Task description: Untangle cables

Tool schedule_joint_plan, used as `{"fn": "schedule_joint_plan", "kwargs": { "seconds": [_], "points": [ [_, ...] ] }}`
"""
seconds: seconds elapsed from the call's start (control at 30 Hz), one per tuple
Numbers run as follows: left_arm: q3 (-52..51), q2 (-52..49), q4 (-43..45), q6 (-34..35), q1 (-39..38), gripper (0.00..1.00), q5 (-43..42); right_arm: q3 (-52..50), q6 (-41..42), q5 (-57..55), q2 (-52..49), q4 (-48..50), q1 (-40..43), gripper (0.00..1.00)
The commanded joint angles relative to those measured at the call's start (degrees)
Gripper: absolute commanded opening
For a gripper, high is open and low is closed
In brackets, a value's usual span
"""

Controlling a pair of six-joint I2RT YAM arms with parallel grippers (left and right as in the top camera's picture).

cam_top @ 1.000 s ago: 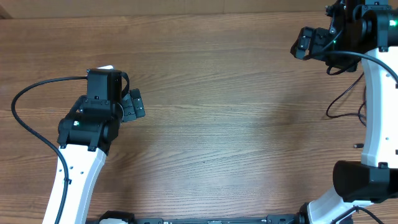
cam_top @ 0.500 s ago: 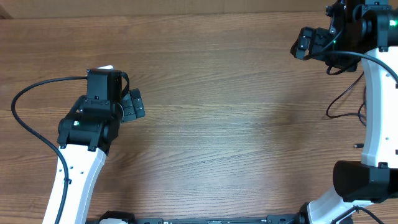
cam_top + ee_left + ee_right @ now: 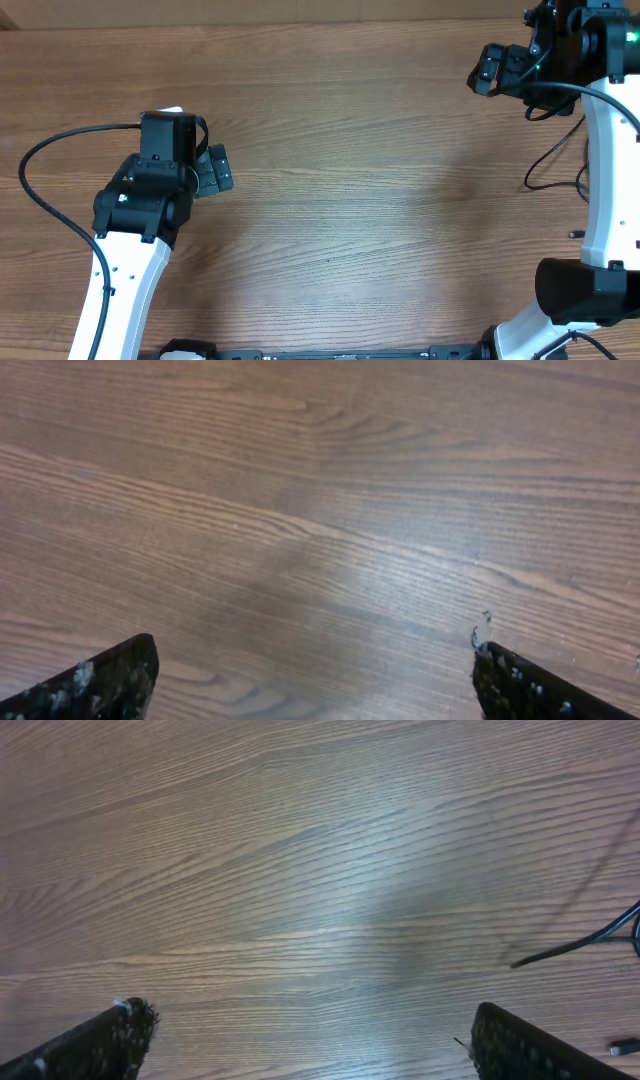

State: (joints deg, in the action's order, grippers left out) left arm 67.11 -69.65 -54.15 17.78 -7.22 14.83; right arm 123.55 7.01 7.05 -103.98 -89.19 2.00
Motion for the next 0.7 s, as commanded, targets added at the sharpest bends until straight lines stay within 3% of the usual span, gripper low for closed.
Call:
{"fn": "schedule_joint_plan", "kwargs": {
  "seconds": [0.0, 0.33, 0.67],
  "points": [
    [0.5, 0.9, 0.0, -0.7, 0.1, 1.00, 0.6, 0.6, -0.5, -0.4, 1.1, 0.2, 0.0, 1.00],
    [-4.0, 8.7, 3.3, 1.1, 0.1, 1.00, -1.4, 0.6, -0.5, -0.4, 1.1, 0.2, 0.0, 1.00],
    [-28.0, 24.9, 28.3, 1.1, 0.1, 1.00, -9.2, 0.6, -0.5, -0.4, 1.1, 0.2, 0.0, 1.00]
  ]
}}
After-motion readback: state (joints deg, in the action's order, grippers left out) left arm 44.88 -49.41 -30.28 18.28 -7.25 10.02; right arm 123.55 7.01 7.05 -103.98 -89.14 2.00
